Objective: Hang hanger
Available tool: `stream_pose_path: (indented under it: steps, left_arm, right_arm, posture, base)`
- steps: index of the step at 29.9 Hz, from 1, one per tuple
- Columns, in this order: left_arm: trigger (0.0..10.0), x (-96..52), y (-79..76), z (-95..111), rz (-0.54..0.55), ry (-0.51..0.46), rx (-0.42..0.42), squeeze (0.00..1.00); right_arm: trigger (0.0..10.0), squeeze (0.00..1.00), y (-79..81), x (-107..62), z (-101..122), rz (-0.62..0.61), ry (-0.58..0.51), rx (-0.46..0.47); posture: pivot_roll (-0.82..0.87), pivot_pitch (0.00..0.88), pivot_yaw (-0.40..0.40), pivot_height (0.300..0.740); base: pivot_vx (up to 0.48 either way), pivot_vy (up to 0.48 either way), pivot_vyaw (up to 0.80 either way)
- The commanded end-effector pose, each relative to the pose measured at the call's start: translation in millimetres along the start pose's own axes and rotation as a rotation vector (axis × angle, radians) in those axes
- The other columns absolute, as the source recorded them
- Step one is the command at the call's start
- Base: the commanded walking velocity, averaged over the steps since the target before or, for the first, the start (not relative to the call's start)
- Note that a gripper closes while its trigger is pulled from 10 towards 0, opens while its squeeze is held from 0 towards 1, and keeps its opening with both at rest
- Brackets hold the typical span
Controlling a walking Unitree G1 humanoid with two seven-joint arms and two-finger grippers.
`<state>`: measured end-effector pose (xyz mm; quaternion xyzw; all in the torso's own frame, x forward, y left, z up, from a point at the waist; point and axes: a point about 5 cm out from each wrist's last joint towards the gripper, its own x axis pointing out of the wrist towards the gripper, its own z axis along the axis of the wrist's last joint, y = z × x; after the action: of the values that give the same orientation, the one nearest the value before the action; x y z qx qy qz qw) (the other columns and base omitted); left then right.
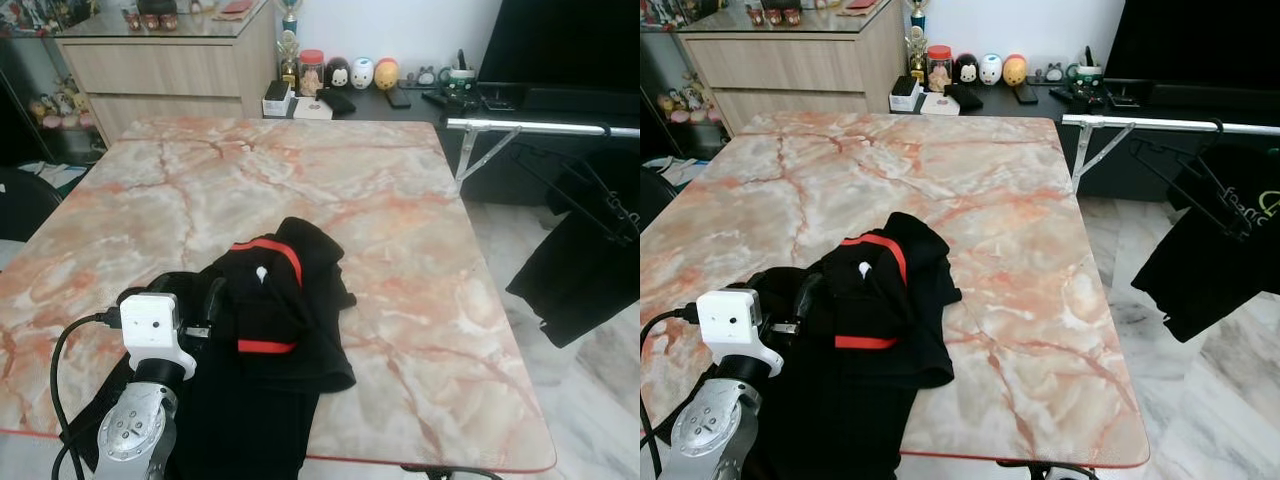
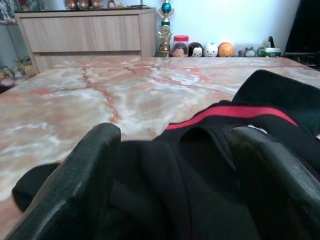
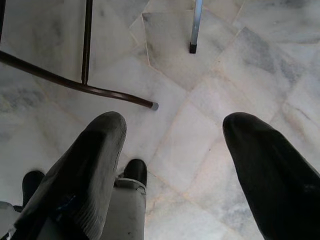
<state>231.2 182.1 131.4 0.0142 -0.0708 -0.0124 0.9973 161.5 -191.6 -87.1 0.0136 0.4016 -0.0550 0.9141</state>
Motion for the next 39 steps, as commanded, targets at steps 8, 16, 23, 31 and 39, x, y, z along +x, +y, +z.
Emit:
stream_pose_path:
  steps: [8,16,23,31,39]
  left_arm:
    - [10.0,1.4,-0.4,-1,0.011,-0.008,-0.003,0.0]
    - [10.0,3.1,2.2,0,0.006,-0.01,-0.001,0.0]
    - [10.0,2.2,4.3,-2,-0.002,-0.003,0.009,0.0]
    - [10.0,5.8,5.0,-4,-0.01,-0.005,0.011,0.0]
    - [10.0,10.8,7.3,-13,-0.009,0.01,0.016,0.0]
  right_arm:
    - [10.0,0.0,-1.8,-0.1,2,0.002,-0.015,-0.011]
    - [10.0,0.0,0.4,-1.4,-2,-0.005,-0.013,-0.002]
    - [10.0,0.0,3.8,-2.8,-6,0.001,-0.006,0.002]
    - [10.0,0.0,17.0,3.7,9,0.018,-0.025,-0.003]
    - [10.0,0.0,18.3,7.6,18,0.02,-0.033,-0.005]
  posture:
    - [0.01,0.004,-0.023,0.74]
    - [0.02,0.0,-0.005,0.74]
    - [0.03,0.0,0.009,0.74]
    - [0.04,0.0,0.007,0.74]
    - [0.06,0.0,0.002,0.74]
  base:
    - [-0.265,0.0,0.0]
    - [-0.266,0.0,0.0]
    - [-0.267,0.0,0.0]
    - [-0.267,0.0,0.0]
    - [-0.267,0.0,0.0]
